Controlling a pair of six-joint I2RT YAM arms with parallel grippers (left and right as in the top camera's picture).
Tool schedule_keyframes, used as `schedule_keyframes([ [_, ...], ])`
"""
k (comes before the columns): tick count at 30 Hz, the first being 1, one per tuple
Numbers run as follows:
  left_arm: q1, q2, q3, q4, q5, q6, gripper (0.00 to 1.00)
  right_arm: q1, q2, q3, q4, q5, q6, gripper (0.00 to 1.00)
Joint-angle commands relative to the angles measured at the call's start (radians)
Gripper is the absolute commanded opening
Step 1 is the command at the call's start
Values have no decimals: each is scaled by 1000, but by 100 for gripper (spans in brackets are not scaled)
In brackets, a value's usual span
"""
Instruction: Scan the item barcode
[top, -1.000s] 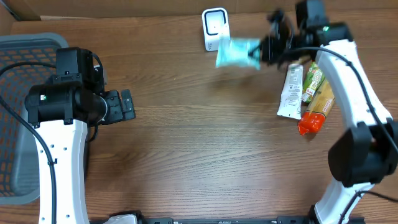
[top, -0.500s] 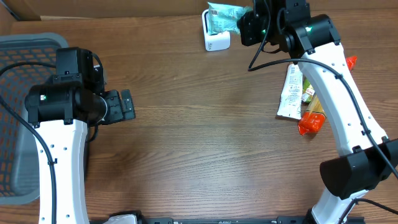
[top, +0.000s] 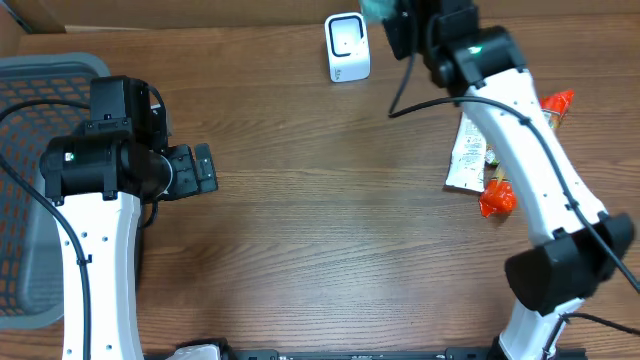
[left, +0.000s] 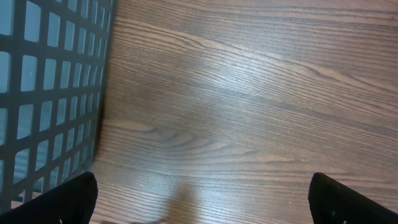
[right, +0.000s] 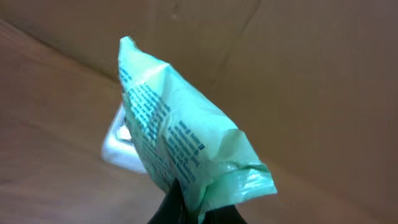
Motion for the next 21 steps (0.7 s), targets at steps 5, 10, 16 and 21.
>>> schedule_keyframes([
  [5, 5, 2, 13, -3, -6, 22, 100, 58, 152, 8, 246, 285, -453, 4],
  [10, 5, 2, 13, -3, -6, 23, 99, 58, 257, 8, 423, 339, -632, 4],
  [16, 5, 2, 13, -3, -6, 22, 99, 58, 352, 8, 570, 383, -843, 4],
  [21, 5, 2, 13, -3, -6, 22, 99, 63, 356, 2, 568, 387, -845, 4],
])
